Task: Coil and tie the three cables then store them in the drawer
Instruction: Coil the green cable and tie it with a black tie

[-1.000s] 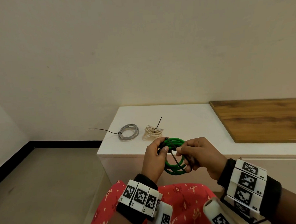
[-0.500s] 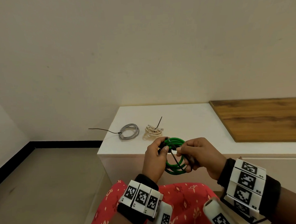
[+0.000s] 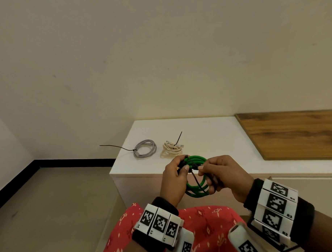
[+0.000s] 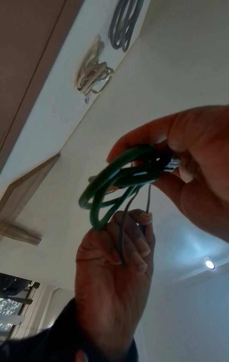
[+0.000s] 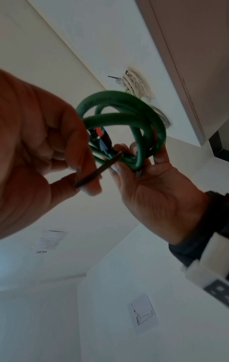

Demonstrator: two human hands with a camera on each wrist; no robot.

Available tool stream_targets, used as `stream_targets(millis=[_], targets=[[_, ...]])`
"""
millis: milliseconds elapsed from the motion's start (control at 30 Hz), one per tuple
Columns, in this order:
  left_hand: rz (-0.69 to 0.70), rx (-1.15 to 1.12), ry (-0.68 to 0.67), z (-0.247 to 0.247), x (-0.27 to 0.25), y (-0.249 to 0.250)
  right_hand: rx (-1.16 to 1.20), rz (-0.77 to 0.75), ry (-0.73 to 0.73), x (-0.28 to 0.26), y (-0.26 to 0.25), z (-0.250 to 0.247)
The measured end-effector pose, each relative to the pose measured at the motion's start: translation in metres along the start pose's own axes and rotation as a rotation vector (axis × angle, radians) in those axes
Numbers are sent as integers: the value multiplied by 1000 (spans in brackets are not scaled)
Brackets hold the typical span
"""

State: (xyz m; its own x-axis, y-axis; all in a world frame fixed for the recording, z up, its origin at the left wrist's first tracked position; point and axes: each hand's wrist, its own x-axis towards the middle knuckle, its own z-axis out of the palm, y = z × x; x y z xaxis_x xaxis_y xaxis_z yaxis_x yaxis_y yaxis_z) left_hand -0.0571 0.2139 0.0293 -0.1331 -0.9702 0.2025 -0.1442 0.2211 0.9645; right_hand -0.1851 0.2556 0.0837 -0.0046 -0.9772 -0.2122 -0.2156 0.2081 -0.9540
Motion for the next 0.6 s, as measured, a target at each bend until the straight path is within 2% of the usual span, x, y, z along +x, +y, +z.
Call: stream_targets(millis=[600], targets=[[39,59,-10,-1,-2,0,33,4,-7,-1,0,0]])
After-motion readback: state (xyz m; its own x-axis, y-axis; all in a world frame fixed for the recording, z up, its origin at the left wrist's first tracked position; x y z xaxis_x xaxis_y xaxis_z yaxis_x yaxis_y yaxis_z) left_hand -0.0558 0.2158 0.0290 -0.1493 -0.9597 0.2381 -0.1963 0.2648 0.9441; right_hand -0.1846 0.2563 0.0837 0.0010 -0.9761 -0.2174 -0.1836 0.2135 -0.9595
